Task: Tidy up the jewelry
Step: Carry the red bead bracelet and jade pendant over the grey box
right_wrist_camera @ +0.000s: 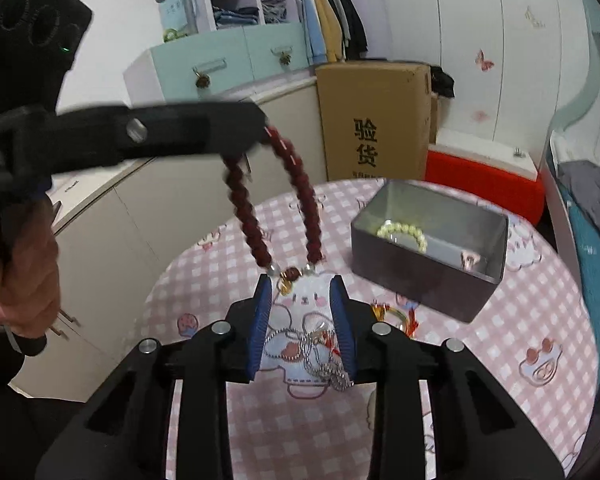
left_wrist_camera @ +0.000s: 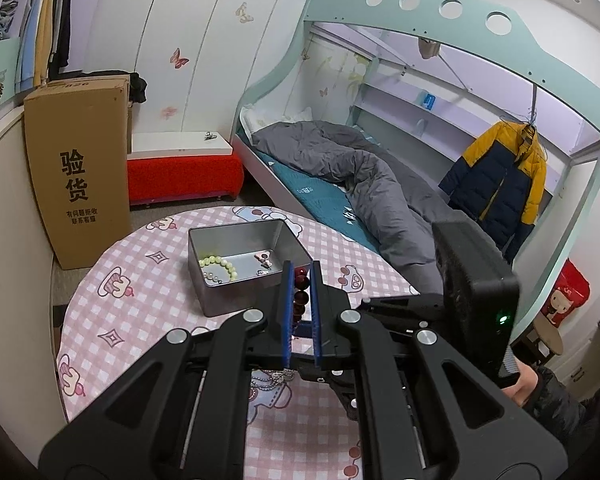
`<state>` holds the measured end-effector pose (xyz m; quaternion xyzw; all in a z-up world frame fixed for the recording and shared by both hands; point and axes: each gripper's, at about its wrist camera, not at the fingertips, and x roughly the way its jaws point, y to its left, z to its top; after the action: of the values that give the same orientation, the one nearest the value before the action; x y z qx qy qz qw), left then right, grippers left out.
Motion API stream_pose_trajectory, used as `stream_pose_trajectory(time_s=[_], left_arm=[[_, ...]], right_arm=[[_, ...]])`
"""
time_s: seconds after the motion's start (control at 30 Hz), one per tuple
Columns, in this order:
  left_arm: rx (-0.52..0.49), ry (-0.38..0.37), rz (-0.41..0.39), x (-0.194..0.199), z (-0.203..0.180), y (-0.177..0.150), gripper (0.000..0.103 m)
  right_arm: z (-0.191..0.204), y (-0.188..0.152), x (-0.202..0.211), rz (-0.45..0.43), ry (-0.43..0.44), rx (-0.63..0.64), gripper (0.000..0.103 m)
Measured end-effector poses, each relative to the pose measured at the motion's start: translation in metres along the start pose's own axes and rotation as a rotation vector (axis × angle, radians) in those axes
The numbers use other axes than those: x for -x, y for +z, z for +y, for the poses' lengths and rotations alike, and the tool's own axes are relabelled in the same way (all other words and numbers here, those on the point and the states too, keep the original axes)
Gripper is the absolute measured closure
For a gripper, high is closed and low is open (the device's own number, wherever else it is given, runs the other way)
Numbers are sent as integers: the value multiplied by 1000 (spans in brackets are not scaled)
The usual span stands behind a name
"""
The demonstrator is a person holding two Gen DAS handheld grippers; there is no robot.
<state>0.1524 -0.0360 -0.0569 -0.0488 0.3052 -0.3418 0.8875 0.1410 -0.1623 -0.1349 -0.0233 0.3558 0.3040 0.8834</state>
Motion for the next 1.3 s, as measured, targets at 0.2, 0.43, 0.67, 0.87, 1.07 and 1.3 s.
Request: stream_pose_trajectory(time_s=[0.2, 0.43, 0.67, 0.87, 1.07, 1.3], left_arm=[[9, 2, -10, 5, 4, 2, 96], [20, 27, -20, 8, 11, 4, 95], [18, 43, -14, 9, 13, 3, 95], [22, 34, -2, 2, 11, 3, 95], [20, 30, 3, -2, 9, 4, 95], [29, 43, 8, -5, 11, 4, 95]], right_arm=[[-6, -21, -21, 86, -34, -25, 74], [-21, -42, -29, 141, -54, -77, 74], [-37, -50, -24, 167, -154, -115, 73], [-45, -68, -29, 213, -210, -102, 61], [-32, -69, -32, 213, -273, -36, 76], [-39, -42, 4, 100, -215, -81, 77]])
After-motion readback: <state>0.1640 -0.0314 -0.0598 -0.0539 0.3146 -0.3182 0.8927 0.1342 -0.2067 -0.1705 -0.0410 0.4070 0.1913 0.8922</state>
